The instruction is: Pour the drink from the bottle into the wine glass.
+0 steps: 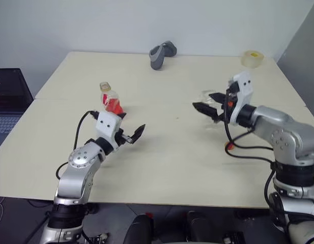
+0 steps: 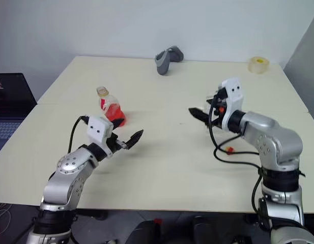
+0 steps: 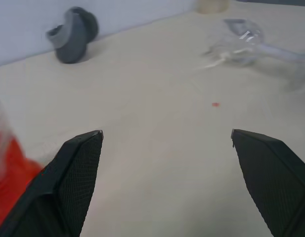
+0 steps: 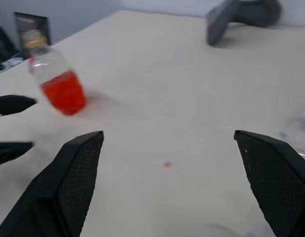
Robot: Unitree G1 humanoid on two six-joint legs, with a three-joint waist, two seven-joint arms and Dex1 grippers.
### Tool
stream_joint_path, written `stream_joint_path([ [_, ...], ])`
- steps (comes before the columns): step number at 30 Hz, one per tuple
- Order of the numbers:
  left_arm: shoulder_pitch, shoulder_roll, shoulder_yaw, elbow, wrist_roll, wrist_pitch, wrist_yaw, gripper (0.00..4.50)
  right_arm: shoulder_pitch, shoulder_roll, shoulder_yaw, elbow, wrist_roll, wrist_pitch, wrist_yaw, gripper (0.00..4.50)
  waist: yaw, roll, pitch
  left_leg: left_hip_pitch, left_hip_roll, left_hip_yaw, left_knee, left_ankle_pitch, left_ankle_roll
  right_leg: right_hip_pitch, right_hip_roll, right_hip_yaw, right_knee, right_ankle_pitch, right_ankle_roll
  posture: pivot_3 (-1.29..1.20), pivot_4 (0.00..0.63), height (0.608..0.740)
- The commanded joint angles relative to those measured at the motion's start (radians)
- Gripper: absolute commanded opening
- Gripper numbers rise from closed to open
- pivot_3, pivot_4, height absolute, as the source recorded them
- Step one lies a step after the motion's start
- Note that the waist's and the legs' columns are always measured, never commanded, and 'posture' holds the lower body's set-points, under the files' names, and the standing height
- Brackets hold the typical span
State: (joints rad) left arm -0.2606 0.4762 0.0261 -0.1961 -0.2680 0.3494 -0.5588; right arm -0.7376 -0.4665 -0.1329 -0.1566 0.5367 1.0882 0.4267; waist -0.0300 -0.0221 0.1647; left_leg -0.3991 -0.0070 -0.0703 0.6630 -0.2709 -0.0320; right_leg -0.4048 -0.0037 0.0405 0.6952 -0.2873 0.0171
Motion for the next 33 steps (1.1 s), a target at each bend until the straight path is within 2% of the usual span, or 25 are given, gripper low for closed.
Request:
stream_joint_path([
  [1, -0.089, 0.018, -0.049, 0.036, 0.004, -0.019, -0.084, 4.47, -0.186, -0.024, -0.008, 0.289, -0.073, 0.077, -0.074, 4.5, -0.001, 0.0, 0.0, 0.0, 0.0, 0.002, 0.0, 0.0, 0.0, -0.001, 0.0, 0.0, 0.0, 0.0, 0.0, 0.0, 0.15, 0.74],
  [8, -0.155, 0.0, -0.096, 0.124, 0.04, -0.087, -0.137, 4.47, -0.437, -0.054, 0.185, 0.817, -0.28, -0.097, 0.038, 4.5, -0.005, 0.001, 0.0, 0.0, 0.0, 0.006, -0.001, 0.0, 0.0, -0.002, 0.0, 0.002, 0.0, 0.0, 0.0, 0.0, 0.15, 0.74],
  [13, -0.18, -0.022, -0.118, 0.152, 0.055, -0.116, -0.145, 4.47, -0.573, -0.008, 0.277, 1.16, -0.412, -0.27, 0.132, 4.5, -0.004, 0.001, 0.001, 0.0, 0.0, 0.008, 0.0, 0.0, 0.0, -0.003, 0.0, 0.003, 0.0, 0.0, 0.0, 0.0, 0.15, 0.74],
  [18, -0.188, -0.029, -0.119, 0.162, 0.065, -0.126, -0.145, 4.47, -0.643, 0.043, 0.305, 1.323, -0.493, -0.362, 0.196, 4.5, -0.004, 0.001, 0.001, 0.0, 0.001, 0.008, -0.001, 0.0, 0.0, -0.003, 0.0, 0.003, 0.001, 0.0, 0.0, 0.0, 0.15, 0.74],
  [25, -0.197, -0.044, -0.125, 0.168, 0.078, -0.13, -0.141, 4.47, -0.64, 0.085, 0.357, 1.422, -0.615, -0.468, 0.216, 4.5, -0.004, 0.001, 0.001, 0.0, 0.0, 0.007, 0.0, 0.0, 0.0, -0.003, -0.001, 0.003, 0.001, 0.0, 0.0, 0.0, 0.15, 0.74],
  [28, -0.201, -0.05, -0.127, 0.171, 0.084, -0.132, -0.141, 4.5, -0.644, 0.093, 0.377, 1.443, -0.662, -0.506, 0.226, 3.91, -0.003, 0.001, 0.001, 0.0, 0.0, 0.007, 0.0, 0.0, 0.0, -0.003, -0.001, 0.003, 0.001, 0.0, 0.0, 0.0, 0.15, 0.74],
  [31, -0.202, -0.054, -0.13, 0.171, 0.089, -0.134, -0.14, 4.5, -0.653, 0.096, 0.385, 1.452, -0.696, -0.534, 0.248, 2.87, -0.003, 0.001, 0.001, 0.0, 0.0, 0.006, 0.0, 0.0, 0.0, -0.003, -0.001, 0.003, 0.001, 0.0, 0.0, 0.0, 0.15, 0.74],
  [33, -0.205, -0.054, -0.129, 0.176, 0.093, -0.138, -0.141, 4.5, -0.663, 0.095, 0.425, 1.451, -0.742, -0.575, 0.315, 2.15, -0.004, 0.001, 0.001, 0.0, 0.0, 0.006, 0.0, 0.0, 0.0, -0.003, -0.001, 0.003, 0.001, 0.0, 0.0, 0.0, 0.15, 0.74],
])
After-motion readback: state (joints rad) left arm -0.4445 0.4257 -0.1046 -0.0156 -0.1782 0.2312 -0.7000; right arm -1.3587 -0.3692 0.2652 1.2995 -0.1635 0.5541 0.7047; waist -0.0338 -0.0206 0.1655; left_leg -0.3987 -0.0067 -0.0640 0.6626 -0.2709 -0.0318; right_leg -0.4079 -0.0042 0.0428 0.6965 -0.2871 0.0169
